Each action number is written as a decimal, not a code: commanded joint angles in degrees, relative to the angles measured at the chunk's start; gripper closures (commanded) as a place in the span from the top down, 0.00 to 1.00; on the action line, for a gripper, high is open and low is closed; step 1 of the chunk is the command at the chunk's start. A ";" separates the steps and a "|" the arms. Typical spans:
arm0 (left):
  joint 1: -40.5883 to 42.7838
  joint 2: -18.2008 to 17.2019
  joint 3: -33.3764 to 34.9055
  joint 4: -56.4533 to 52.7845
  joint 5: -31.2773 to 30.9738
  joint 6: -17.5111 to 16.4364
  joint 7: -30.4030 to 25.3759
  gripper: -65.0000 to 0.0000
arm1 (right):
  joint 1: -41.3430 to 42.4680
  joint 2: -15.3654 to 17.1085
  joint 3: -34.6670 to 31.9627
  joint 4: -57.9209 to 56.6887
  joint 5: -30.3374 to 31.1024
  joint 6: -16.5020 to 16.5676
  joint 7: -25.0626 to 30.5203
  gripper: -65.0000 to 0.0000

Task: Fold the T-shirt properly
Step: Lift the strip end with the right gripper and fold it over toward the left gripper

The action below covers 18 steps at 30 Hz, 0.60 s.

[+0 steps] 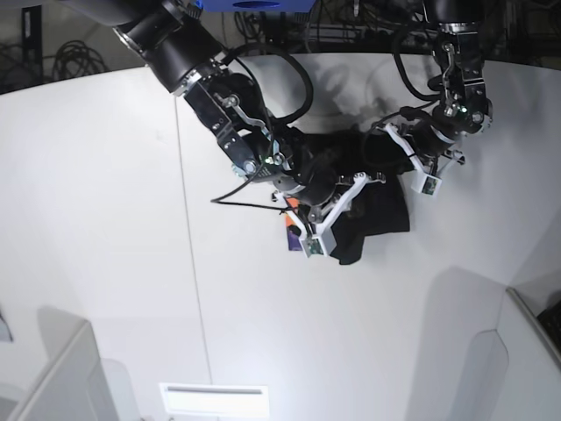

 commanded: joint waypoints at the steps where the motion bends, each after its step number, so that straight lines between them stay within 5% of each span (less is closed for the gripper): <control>1: 0.47 -0.57 -0.31 0.87 0.00 -0.07 0.08 0.00 | 1.27 -0.80 -0.01 0.80 0.32 0.69 1.83 0.00; 18: 11.46 -2.16 -10.51 9.92 -0.53 -0.42 0.08 0.00 | 2.94 -2.56 -3.26 -5.96 0.32 0.69 4.11 0.00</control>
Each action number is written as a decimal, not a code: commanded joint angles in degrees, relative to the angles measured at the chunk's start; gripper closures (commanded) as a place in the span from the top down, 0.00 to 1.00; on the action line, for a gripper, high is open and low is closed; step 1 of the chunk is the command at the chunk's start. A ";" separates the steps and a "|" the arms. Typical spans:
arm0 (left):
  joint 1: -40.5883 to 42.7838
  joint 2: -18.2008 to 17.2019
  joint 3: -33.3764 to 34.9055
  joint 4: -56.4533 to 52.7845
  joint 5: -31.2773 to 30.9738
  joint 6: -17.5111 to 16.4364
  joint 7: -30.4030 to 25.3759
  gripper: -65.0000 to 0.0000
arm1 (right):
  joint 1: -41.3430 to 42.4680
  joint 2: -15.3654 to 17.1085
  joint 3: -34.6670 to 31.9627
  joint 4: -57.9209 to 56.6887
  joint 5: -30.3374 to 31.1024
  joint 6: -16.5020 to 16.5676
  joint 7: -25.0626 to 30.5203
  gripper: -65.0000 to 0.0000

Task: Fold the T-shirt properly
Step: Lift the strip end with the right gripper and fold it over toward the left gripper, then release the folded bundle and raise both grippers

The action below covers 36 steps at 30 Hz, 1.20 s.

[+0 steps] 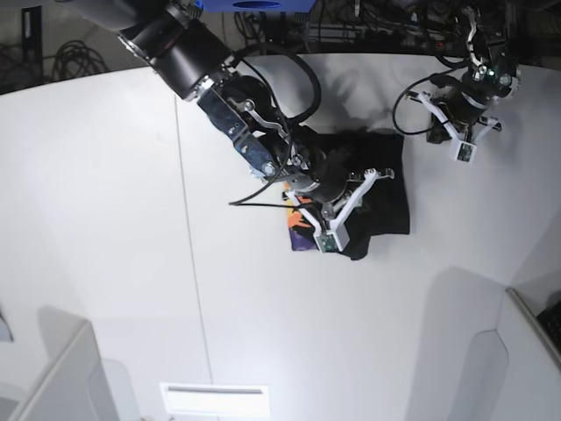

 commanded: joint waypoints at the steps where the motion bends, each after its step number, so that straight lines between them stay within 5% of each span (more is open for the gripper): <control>1: 0.63 -0.63 -1.20 1.11 -0.51 -0.31 -0.99 0.00 | 1.09 -1.44 0.10 0.22 0.32 0.69 1.16 0.00; 7: 4.14 -0.36 -5.77 1.02 -0.51 -0.31 -0.99 0.00 | 1.00 -2.06 0.10 -1.45 0.32 0.69 1.16 0.00; 19: 5.37 -0.54 -8.76 0.76 -0.51 -0.40 -0.99 0.00 | 1.09 -2.15 -4.38 -1.10 0.50 0.34 1.07 0.60; 36: 4.93 -0.45 -10.43 0.94 -0.51 -0.40 -0.99 0.00 | 4.87 -3.29 -11.59 0.57 0.32 0.25 1.16 0.61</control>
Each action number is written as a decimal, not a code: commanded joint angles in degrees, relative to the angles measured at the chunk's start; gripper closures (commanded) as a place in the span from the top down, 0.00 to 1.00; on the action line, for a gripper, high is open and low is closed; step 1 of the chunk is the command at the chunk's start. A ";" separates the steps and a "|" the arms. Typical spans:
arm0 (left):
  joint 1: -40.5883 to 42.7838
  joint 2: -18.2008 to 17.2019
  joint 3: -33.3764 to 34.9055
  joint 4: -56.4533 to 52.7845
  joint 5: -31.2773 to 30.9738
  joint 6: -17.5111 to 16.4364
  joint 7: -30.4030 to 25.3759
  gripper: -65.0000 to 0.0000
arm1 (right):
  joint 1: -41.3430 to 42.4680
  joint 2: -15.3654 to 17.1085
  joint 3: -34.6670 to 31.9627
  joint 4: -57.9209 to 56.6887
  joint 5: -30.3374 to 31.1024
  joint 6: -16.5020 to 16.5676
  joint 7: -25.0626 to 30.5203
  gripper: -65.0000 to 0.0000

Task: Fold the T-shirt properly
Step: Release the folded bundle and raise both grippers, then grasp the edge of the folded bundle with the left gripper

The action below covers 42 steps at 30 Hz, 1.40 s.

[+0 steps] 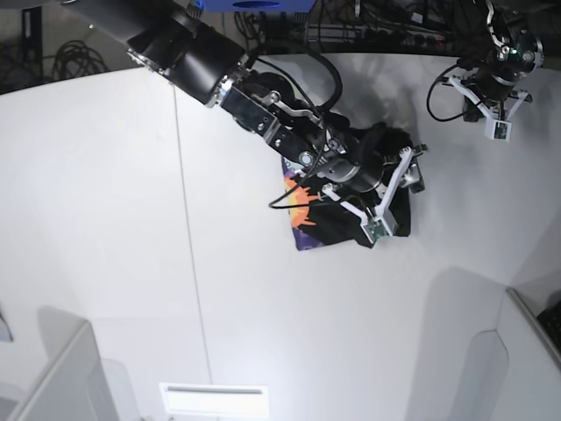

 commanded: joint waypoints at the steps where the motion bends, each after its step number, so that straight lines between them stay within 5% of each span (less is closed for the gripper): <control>1: 0.24 -0.76 -1.02 0.94 -0.31 -0.29 -0.77 0.00 | 1.55 -1.26 -1.50 0.28 0.41 0.45 0.59 0.61; 11: 0.06 -0.67 -5.85 0.85 -0.40 -0.82 -0.77 0.00 | 9.37 -1.52 -14.33 5.38 0.67 0.53 1.74 0.61; 19: 0.06 1.00 -9.72 1.38 -0.40 -9.74 -0.77 0.00 | 6.47 2.08 -6.86 9.43 0.50 0.53 2.18 0.60; 22: 0.06 2.85 -10.51 4.54 -0.57 -9.74 -0.77 0.00 | 1.90 4.54 1.40 11.01 0.50 0.80 2.18 0.42; 25: 0.15 3.73 -10.77 7.88 -6.55 -9.74 -0.77 0.00 | -2.76 7.27 9.75 13.47 0.50 1.06 2.18 0.05; 30: -1.35 2.67 -10.69 8.06 -22.29 -9.74 4.86 0.00 | -9.88 12.98 19.34 19.01 0.67 1.15 2.18 0.00; 37: -7.50 2.85 -10.07 8.06 -24.31 -9.74 10.39 0.82 | -17.53 18.96 27.95 23.93 0.67 2.12 2.26 0.00; 42: -10.58 4.69 -10.07 7.97 -24.04 -9.74 10.39 0.96 | -21.66 18.96 33.14 24.19 0.67 2.20 2.26 0.00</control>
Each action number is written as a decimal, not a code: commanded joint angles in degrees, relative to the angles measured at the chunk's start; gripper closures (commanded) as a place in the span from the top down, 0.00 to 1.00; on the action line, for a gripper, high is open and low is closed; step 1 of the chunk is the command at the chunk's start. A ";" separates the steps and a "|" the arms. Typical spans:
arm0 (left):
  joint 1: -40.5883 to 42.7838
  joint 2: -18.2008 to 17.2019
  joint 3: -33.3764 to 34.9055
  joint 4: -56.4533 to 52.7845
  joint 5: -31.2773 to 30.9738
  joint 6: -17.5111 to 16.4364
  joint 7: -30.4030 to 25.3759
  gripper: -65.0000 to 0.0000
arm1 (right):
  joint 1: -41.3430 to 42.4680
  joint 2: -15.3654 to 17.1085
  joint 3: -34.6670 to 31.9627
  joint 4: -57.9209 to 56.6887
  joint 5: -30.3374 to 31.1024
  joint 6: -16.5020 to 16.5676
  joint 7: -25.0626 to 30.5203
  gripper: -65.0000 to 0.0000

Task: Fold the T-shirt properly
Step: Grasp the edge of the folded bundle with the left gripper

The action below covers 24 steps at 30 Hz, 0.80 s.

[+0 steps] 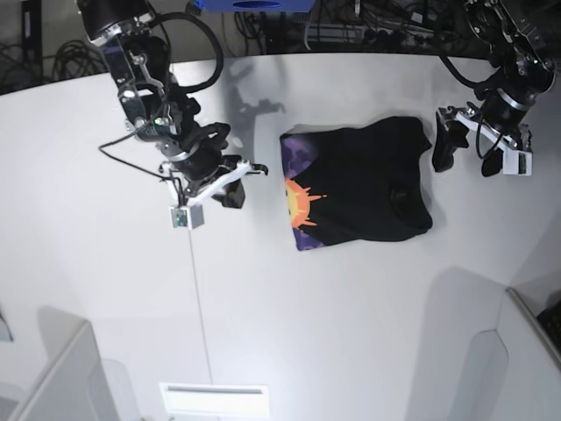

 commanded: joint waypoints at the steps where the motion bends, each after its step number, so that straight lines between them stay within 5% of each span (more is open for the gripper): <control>1: -0.81 -0.84 -0.23 0.78 -1.05 -0.49 -1.23 0.96 | 0.54 0.01 0.62 1.29 0.47 0.67 1.30 0.00; 6: -5.82 -0.48 1.96 -3.09 -0.96 -0.49 3.34 0.96 | -0.25 0.01 0.79 1.29 0.47 4.72 1.04 0.00; 9: -8.90 0.57 1.96 -8.19 -0.96 4.74 3.95 0.96 | -1.30 0.01 0.97 1.29 0.39 9.64 1.13 0.00; 24: -14.35 1.01 9.96 -17.77 -0.88 6.85 3.87 0.96 | -2.18 0.01 0.97 1.29 0.30 9.73 1.13 0.00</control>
